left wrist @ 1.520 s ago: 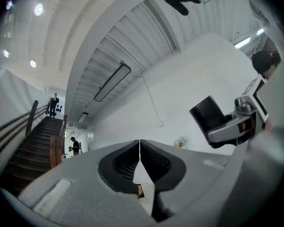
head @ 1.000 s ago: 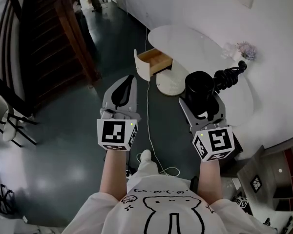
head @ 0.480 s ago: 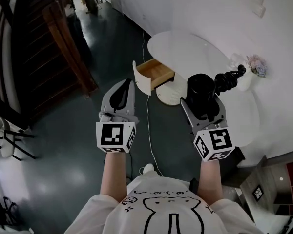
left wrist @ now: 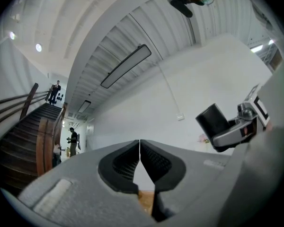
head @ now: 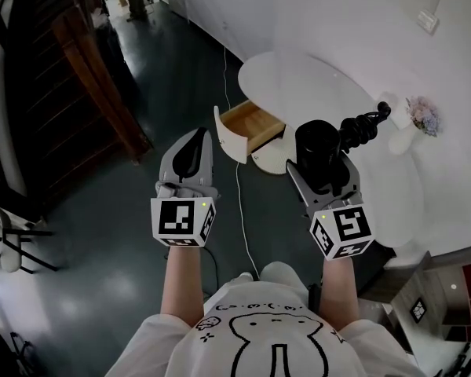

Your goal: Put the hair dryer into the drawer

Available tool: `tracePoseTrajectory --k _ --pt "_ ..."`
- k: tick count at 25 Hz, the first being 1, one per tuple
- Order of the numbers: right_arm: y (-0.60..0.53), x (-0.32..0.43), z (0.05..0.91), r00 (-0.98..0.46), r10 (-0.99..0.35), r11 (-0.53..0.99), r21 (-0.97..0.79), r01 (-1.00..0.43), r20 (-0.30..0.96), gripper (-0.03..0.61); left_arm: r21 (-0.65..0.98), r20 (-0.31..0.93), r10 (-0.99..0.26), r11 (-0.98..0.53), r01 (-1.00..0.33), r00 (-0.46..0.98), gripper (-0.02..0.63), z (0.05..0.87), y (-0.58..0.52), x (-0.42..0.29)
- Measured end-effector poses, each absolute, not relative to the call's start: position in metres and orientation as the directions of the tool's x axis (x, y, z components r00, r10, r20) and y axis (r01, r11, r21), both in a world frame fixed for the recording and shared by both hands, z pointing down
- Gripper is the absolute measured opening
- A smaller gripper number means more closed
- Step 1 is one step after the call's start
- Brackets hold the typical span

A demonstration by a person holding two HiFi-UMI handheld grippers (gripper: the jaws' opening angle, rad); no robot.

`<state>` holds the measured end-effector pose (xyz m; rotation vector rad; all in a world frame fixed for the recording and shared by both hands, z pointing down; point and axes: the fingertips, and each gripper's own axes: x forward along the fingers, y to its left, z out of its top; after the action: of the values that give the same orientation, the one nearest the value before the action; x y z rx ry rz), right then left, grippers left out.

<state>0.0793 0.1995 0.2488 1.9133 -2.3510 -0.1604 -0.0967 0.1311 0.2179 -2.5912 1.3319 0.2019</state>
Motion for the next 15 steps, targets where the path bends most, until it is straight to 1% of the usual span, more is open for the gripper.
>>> tracePoseTrajectory --k 10,15 --pt "0.145 0.063 0.257 -0.24 -0.968 0.249 0.194 -0.949 0.066 0.345 -0.105 -0.21 -0.79 -0.567 -0.817 0.575 0.015 0.233 0.079 -0.104" --pt "0.12 0.073 0.267 -0.27 -0.961 0.278 0.198 -0.94 0.067 0.345 -0.111 -0.202 -0.804 -0.549 -0.828 0.56 0.015 0.241 0.058 -0.093"
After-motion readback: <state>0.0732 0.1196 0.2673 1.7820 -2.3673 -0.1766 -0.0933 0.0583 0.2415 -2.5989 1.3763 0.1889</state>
